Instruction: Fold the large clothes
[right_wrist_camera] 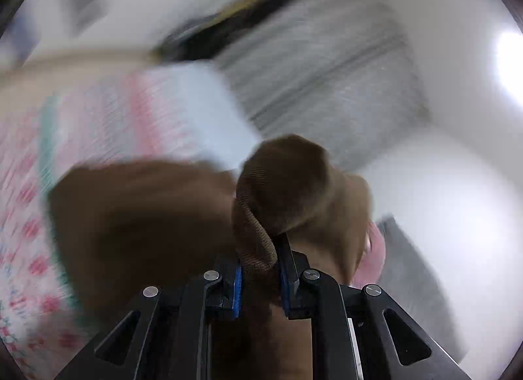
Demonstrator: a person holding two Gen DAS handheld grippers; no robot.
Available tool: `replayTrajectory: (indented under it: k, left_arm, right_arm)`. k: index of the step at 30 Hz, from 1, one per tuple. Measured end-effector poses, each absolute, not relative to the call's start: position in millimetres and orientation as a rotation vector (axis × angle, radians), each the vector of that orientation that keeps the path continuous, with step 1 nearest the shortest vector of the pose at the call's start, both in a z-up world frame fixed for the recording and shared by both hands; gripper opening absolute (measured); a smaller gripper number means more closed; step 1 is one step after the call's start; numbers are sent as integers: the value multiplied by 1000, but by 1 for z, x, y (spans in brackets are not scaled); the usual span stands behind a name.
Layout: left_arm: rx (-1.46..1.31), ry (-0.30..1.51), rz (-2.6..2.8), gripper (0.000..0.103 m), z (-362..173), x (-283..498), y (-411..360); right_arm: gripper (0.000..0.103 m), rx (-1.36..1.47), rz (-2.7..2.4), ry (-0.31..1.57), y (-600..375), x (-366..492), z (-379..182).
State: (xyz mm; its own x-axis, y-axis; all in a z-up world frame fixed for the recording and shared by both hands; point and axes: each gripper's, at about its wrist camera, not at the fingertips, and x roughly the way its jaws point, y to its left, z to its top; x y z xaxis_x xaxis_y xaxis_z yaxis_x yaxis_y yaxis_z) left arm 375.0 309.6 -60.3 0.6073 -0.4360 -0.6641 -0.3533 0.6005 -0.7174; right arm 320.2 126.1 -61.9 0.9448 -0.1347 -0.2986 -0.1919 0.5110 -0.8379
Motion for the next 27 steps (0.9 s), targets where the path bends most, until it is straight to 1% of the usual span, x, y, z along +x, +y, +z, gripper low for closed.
replayTrajectory:
  k: [1, 3, 6, 8, 12, 14, 16, 18, 20, 22, 23, 25, 27]
  left_arm:
    - [-971, 962, -65, 86, -62, 375, 309]
    - [-966, 967, -75, 86, -62, 375, 308]
    - [-947, 959, -76, 86, -60, 376, 306]
    - [-965, 954, -95, 86, -59, 376, 305]
    - [-969, 936, -120, 86, -54, 375, 304]
    - [-954, 920, -118, 86, -50, 375, 304]
    - [-951, 913, -121, 86, -49, 376, 303]
    - [-954, 917, -124, 86, -51, 376, 302]
    - [-950, 930, -128, 86, -54, 376, 300]
    - [-947, 934, -127, 86, -55, 374, 303]
    - [-947, 924, -121, 86, -53, 373, 306]
    - [-933, 902, -111, 86, -49, 373, 309]
    - [-909, 874, -121, 86, -43, 375, 304]
  right_arm:
    - [17, -1038, 77, 370, 135, 315, -78]
    - [17, -1040, 98, 339, 141, 303, -92]
    - [16, -940, 111, 355, 132, 304, -79]
    - [13, -857, 124, 368, 121, 312, -57]
    - [10, -623, 146, 341, 101, 319, 11]
    - [9, -537, 164, 300, 99, 318, 42]
    - [6, -513, 199, 256, 106, 311, 53]
    - [0, -539, 264, 249, 127, 303, 48]
    - [0, -649, 267, 330, 157, 309, 17]
    - [1, -666, 239, 407, 161, 315, -9]
    - [2, -609, 240, 470, 149, 317, -19]
    - [3, -513, 253, 508, 126, 310, -21]
    - [13, -458, 254, 498, 99, 291, -13]
